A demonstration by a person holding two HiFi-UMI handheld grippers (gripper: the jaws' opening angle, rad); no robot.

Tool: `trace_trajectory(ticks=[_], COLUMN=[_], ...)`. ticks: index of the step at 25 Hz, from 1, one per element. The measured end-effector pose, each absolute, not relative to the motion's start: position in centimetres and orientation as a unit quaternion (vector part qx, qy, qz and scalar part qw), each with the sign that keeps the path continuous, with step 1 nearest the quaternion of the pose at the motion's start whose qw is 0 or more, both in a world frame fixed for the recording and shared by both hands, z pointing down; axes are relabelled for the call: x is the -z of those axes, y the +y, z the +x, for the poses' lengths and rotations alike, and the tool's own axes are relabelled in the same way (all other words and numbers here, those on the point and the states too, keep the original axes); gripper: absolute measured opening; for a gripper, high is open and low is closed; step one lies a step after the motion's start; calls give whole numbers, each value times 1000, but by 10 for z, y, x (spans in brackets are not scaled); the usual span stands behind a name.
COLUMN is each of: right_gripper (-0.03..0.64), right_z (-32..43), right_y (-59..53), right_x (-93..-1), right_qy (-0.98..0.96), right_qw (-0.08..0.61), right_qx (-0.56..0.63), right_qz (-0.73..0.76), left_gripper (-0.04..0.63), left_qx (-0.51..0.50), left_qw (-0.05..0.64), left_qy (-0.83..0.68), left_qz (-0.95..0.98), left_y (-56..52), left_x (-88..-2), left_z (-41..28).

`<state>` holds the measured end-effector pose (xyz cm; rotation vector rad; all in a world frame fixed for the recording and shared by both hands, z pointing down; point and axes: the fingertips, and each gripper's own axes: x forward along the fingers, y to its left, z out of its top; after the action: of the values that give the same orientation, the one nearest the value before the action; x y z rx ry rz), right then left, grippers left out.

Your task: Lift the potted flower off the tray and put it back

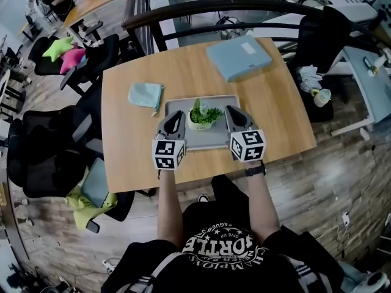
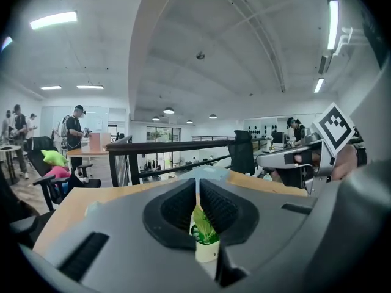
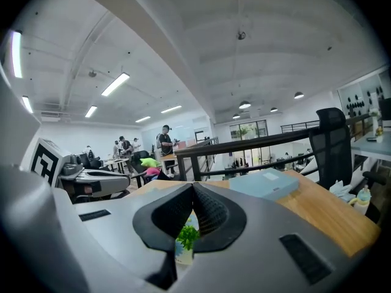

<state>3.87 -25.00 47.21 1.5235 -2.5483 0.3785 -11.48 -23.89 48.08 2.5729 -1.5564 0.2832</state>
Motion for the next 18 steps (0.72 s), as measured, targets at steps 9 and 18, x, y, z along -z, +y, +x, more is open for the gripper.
trace_trajectory(ticks=[9, 18], right_gripper=[100, 412], right_z=[50, 31], right_y=[-260, -255], right_x=[-521, -544], right_qy=[-861, -915], right_qw=[88, 99], right_qx=[-172, -185], right_qz=[471, 343], left_gripper=[78, 276], left_qx=[-123, -162], left_qw=[89, 88], left_qy=[-488, -421], left_qz=[859, 888], left_y=[-247, -242], left_x=[-526, -574], left_z=[-112, -114])
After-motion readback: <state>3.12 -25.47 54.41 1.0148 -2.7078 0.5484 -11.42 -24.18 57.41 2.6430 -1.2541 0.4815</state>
